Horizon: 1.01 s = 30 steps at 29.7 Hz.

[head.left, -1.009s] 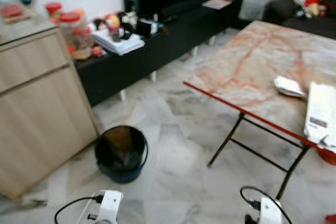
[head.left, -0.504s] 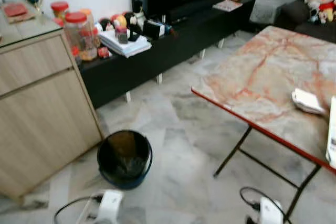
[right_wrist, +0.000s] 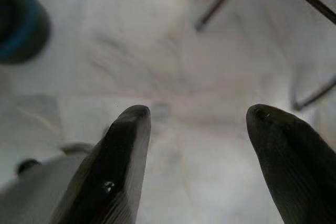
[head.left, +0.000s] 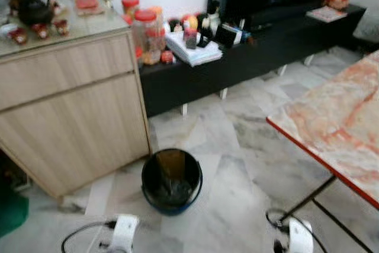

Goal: Picking trash to rubbish bin

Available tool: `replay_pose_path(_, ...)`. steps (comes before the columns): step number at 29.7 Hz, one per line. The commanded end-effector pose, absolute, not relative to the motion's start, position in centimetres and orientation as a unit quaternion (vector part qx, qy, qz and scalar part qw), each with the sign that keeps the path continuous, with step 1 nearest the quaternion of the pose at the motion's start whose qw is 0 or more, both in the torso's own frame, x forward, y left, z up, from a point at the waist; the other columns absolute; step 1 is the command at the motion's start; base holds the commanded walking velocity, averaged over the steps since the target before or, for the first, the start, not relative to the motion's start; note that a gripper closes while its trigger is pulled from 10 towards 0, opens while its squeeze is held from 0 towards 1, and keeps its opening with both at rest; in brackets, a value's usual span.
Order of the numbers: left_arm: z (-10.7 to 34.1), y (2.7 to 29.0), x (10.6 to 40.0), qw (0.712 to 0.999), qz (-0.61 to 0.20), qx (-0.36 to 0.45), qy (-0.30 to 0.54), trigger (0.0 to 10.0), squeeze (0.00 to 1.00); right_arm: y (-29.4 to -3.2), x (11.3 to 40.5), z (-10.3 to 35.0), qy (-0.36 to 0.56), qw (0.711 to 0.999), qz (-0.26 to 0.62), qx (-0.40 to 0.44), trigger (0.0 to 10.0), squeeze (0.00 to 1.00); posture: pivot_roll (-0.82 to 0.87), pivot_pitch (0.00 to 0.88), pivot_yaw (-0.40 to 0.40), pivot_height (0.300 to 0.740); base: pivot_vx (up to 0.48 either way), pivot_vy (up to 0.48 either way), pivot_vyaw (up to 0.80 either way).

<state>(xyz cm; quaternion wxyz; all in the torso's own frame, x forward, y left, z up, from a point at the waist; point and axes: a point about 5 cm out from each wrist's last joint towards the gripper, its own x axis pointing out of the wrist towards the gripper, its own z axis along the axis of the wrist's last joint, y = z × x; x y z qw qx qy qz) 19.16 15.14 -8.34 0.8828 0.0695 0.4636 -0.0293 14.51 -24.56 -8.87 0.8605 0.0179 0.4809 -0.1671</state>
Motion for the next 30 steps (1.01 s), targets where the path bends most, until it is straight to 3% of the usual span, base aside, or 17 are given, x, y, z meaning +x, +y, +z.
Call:
replay_pose_path(1,-8.26,16.31,19.25,0.881,-0.019,0.079,0.466,10.0,0.00,-24.11,15.61,-8.55,0.469,0.869,-0.159,0.018,10.0,0.00,-0.07,0.037,-0.062,0.740,0.277,0.000,0.00)
replay_pose_path(25,-8.20,16.32,19.36,0.881,-0.021,0.082,0.465,10.0,0.00,-24.08,15.77,-8.50,0.470,0.870,-0.149,0.007,10.0,0.00,-0.06,0.006,-0.063,0.740,0.278,0.000,0.00)
replay_pose_path(30,-8.30,16.35,19.15,0.880,-0.021,0.082,0.467,10.0,0.00,-24.12,15.89,-8.43,0.468,0.872,-0.145,0.003,10.0,0.00,-0.07,0.006,-0.061,0.740,0.276,0.000,0.73)
